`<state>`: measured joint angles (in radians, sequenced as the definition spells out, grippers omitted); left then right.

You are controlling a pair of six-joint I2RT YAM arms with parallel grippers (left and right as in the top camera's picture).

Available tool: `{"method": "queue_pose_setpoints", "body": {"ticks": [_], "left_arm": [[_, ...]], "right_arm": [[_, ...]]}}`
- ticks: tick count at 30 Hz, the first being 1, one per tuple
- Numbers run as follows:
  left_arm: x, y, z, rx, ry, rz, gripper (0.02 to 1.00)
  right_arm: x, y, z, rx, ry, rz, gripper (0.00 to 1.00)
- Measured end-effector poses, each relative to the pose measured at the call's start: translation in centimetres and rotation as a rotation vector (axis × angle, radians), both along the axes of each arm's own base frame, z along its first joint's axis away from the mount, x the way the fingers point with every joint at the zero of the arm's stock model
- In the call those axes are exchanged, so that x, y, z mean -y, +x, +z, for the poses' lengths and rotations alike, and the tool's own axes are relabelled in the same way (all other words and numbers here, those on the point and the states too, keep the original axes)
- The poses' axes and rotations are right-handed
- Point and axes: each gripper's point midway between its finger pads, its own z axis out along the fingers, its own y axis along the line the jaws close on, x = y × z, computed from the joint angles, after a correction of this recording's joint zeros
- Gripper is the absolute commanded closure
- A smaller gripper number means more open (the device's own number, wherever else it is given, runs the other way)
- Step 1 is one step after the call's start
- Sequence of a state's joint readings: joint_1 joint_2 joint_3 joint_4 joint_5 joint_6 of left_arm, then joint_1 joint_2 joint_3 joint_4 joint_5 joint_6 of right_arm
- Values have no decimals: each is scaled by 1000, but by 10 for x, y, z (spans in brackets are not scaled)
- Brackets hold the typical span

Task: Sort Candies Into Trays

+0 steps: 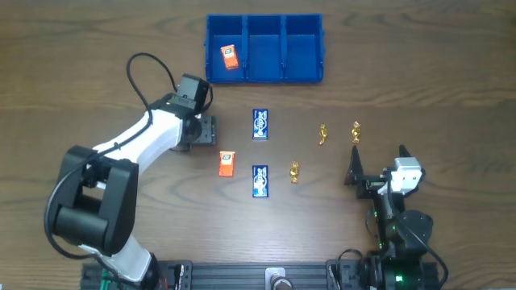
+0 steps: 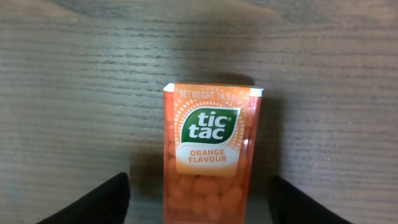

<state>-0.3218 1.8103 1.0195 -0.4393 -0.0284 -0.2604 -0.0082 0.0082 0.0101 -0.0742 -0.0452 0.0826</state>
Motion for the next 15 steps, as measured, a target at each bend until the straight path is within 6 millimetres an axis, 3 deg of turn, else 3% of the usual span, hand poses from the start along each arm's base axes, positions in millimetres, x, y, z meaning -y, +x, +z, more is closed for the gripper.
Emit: {"method": "queue_pose_setpoints", "body": {"ticks": [3,9,15], "left_arm": [[0,0,-1,-1,1,-3,463],[2,3,-3,8,-9,-6,691],[7,4,-1,5,-31,-13,715]], "right_arm": [[0,0,0,0,0,0,3],[0,0,0,0,0,0,3],[0,0,0,0,0,0,3]]}}
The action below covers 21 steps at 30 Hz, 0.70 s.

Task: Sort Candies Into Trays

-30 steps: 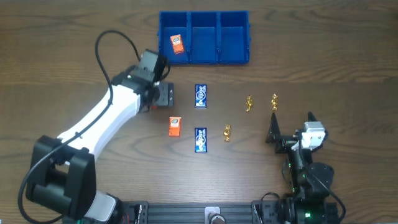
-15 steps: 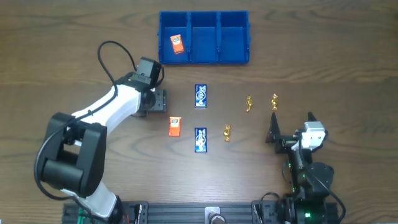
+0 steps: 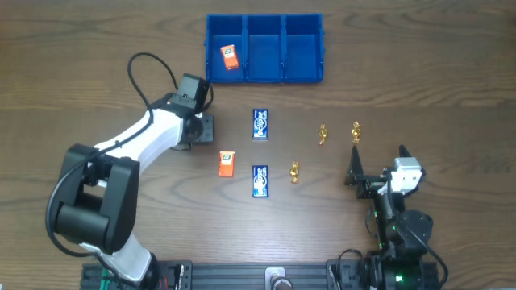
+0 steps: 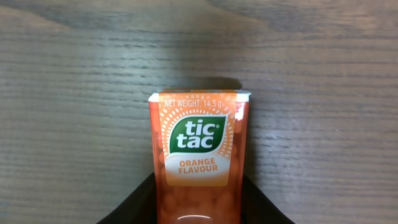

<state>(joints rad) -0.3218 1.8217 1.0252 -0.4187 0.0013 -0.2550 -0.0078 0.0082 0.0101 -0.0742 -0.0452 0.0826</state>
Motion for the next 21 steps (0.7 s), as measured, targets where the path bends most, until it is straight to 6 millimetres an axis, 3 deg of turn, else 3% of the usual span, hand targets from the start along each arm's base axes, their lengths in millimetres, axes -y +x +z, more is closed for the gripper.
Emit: {"method": "queue_pose_setpoints", "body": {"ticks": [2,3,6,7,9,10,11,14,15,18,21], "left_arm": [[2,0,10,-8,2,-2,720],[7,8,25,25,-7,-8,726],[37,56,126,253,-43,-34,733],[49,71,174,339,-48,-41,733],[64,93,247,480,-71,-39,724],[66,102,265,512,-73,-32,720],[69,114,271,514,-63,-25,711],[77,139,231,422,-16,-23,702],[83,152,201,373,2,-25,700],[86,159,134,246,32,-18,702],[79,162,108,191,16,4,698]], "right_arm": [[0,0,0,0,0,0,3],[0,0,0,0,0,0,3],[0,0,0,0,0,0,3],[0,0,0,0,0,0,3],[0,0,0,0,0,0,3],[0,0,0,0,0,0,3],[0,0,0,0,0,0,3],[0,0,0,0,0,0,3],[0,0,0,0,0,0,3],[0,0,0,0,0,0,3],[0,0,0,0,0,0,3]]}}
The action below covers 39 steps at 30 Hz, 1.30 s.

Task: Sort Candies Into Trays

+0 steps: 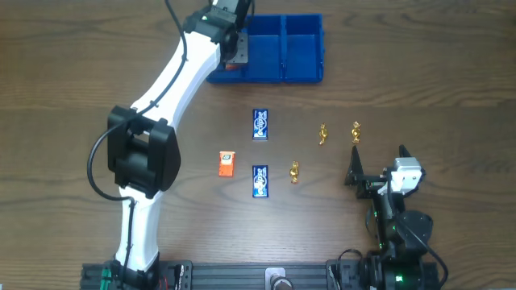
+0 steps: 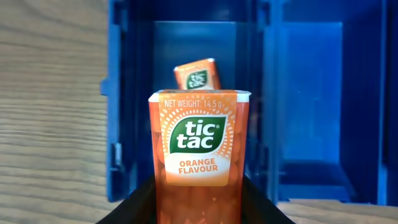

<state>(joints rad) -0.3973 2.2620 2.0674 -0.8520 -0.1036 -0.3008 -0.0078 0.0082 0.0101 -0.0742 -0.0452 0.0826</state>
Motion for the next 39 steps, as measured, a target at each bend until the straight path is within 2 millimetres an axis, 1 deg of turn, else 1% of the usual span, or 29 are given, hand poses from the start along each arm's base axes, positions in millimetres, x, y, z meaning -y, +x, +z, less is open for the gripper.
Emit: {"method": "queue_pose_setpoints", "body": {"ticks": [3,4,6,7,8,11,12,13,14,15,16,17,18,19,20,21,22,23,24,26,28,29,30,33,36,39], "left_arm": [[-9,8,6,17,-20,29,682],[-9,12,8,30,-29,31,647],[-7,14,9,39,-41,27,527],[-6,15,9,43,-44,24,345],[-4,15,10,47,-51,26,255],[-5,18,12,56,-57,32,218],[-6,17,16,62,-59,32,194],[-5,16,24,82,-68,31,139],[-6,7,40,108,-79,29,71],[-6,-7,60,160,-106,30,18],[-6,-49,91,193,-133,17,18],[-1,-67,112,240,-169,9,18],[5,-119,145,299,-225,-42,18],[7,-140,144,297,-242,-50,20],[5,-171,121,249,-239,-58,25],[5,-195,92,176,-217,-68,29],[7,-217,52,86,-182,-72,38],[2,-240,4,-23,-128,-59,42],[-4,-254,-25,-86,-95,-43,45],[-13,-271,-59,-153,-76,-1,58],[-21,-284,-83,-208,-53,26,60],[-22,-286,-90,-223,-45,35,60],[-20,-284,-97,-226,-49,41,60],[-11,-274,-100,-199,-76,35,69],[-12,-274,-109,-210,-58,35,86],[-12,-269,-111,-203,-32,22,115]], "right_arm": [[0,0,0,0,0,0,3],[0,0,0,0,0,0,3],[0,0,0,0,0,0,3],[0,0,0,0,0,0,3],[0,0,0,0,0,0,3],[0,0,0,0,0,0,3],[0,0,0,0,0,0,3],[0,0,0,0,0,0,3],[0,0,0,0,0,0,3],[0,0,0,0,0,0,3],[0,0,0,0,0,0,3],[0,0,0,2,0,0,3],[0,0,1,2,0,0,3],[0,0,0,2,0,-1,3],[0,0,1,2,0,0,3],[0,0,1,3,0,-1,3],[0,0,0,2,0,0,3],[0,0,0,2,0,0,3],[0,0,0,2,0,0,3],[0,0,0,2,0,0,3],[0,0,0,2,0,0,3],[0,0,0,2,0,0,3],[0,0,0,2,0,0,3],[0,0,0,2,0,0,3],[0,0,0,2,0,0,3],[0,0,0,2,0,0,3]]}}
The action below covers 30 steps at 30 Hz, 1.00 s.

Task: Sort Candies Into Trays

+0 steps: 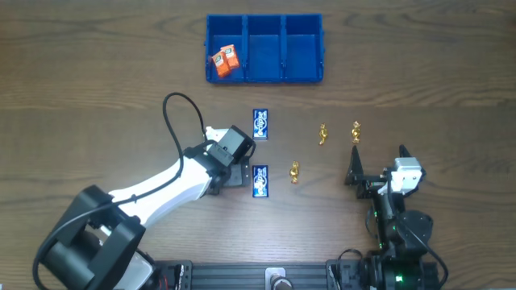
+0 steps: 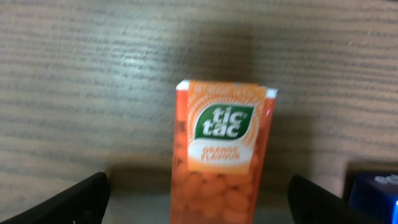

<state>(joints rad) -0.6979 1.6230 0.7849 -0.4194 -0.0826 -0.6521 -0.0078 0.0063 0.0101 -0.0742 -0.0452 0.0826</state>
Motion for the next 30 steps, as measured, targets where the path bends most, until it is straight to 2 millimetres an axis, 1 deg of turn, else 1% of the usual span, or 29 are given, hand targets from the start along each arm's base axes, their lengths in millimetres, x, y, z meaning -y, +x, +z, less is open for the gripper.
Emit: {"method": "queue_pose_setpoints", "body": {"ticks": [1,3,7,9,11,15,16,17,19,21,22,23,24,25,26,27,28,29,30], "left_arm": [[1,2,0,3,4,-2,141],[3,8,-1,9,14,-13,237],[5,12,-1,19,22,-27,546],[5,12,-1,19,25,-40,643],[6,11,-1,19,25,-45,676],[6,11,0,21,30,-46,695],[6,11,2,20,35,-45,698],[4,12,8,20,48,-43,702],[12,38,57,126,41,-32,702],[27,79,139,309,14,-29,695],[36,103,190,426,-24,-23,695],[39,124,237,532,-52,-14,693],[36,142,278,620,-69,5,691],[27,158,308,676,-57,28,691],[26,162,313,687,-60,33,682],[15,195,317,688,-15,58,676],[13,211,302,653,7,58,673],[13,233,275,599,16,56,673],[11,243,252,553,27,52,676]], "right_arm": [[0,0,0,0,0,0,1],[0,0,0,0,0,0,3],[0,0,0,0,0,0,3],[0,0,0,0,0,0,3],[0,0,0,0,0,0,3],[0,0,0,0,0,0,3],[0,0,0,0,0,0,3],[0,0,0,0,0,0,3],[0,0,0,0,0,0,3],[0,0,0,0,0,0,3],[0,0,0,-1,0,0,3],[0,0,0,0,0,0,3],[0,0,0,0,0,0,3],[0,0,0,-1,0,0,3],[0,0,0,0,0,0,3],[0,0,0,-1,0,0,3],[0,0,0,-1,0,0,3],[0,0,0,-1,0,0,3],[0,0,0,-1,0,0,3]]}}
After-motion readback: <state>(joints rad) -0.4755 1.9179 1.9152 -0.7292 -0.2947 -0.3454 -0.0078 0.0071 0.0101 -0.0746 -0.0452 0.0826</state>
